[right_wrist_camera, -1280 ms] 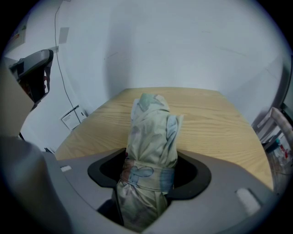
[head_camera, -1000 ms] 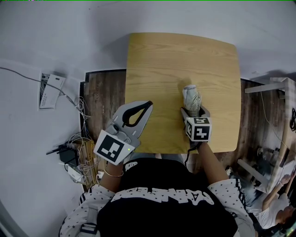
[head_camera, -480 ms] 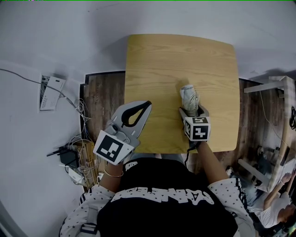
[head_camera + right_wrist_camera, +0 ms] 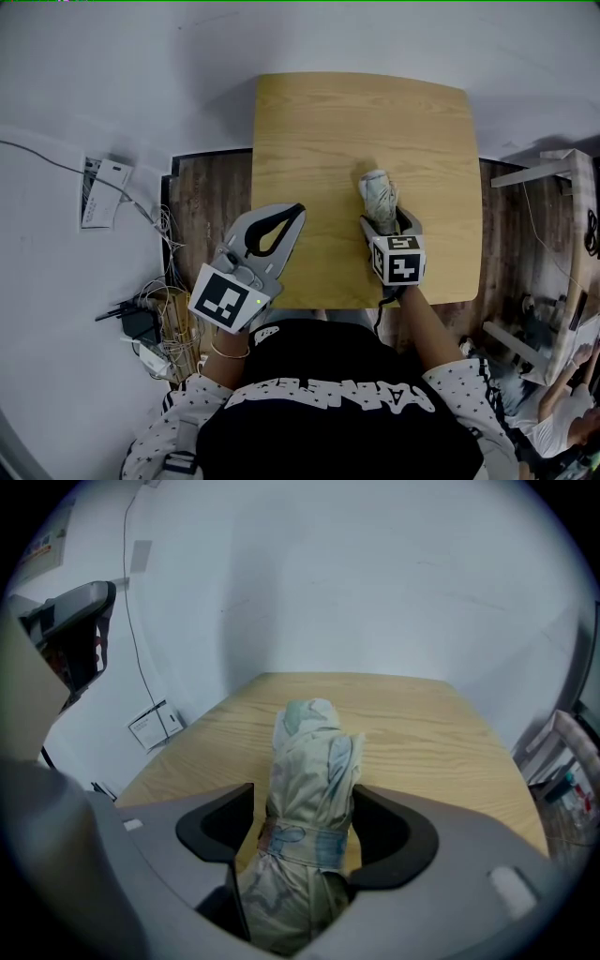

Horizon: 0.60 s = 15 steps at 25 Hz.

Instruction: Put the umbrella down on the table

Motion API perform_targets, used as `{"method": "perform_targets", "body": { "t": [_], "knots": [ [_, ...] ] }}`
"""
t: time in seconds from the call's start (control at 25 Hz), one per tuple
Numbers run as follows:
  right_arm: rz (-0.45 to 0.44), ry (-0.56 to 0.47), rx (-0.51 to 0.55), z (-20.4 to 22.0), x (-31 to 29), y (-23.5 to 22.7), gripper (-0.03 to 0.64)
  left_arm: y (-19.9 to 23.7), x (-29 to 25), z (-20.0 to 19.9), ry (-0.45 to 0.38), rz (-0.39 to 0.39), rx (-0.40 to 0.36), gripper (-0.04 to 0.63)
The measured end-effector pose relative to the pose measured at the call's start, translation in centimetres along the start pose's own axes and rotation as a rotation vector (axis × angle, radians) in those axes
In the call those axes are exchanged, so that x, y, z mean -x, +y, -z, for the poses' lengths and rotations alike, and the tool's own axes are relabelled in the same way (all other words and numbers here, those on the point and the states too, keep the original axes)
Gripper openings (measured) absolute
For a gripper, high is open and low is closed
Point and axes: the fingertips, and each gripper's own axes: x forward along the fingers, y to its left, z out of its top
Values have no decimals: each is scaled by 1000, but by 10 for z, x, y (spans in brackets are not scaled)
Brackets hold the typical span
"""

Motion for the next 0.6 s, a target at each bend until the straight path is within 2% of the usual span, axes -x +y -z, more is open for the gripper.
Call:
{"method": "perform_targets", "body": {
  "t": [0.36, 0.52, 0.6],
  "knots": [
    [-13, -75, -12, -15, 20, 4, 327, -6, 7, -13, -31, 4, -20, -9],
    [-16, -128, -4, -25, 33, 8, 282, -11, 8, -18, -43, 9, -31, -9],
    [-18, -154, 2, -30, 38, 10, 255, -8, 7, -22, -76, 0, -49, -9]
  ]
}}
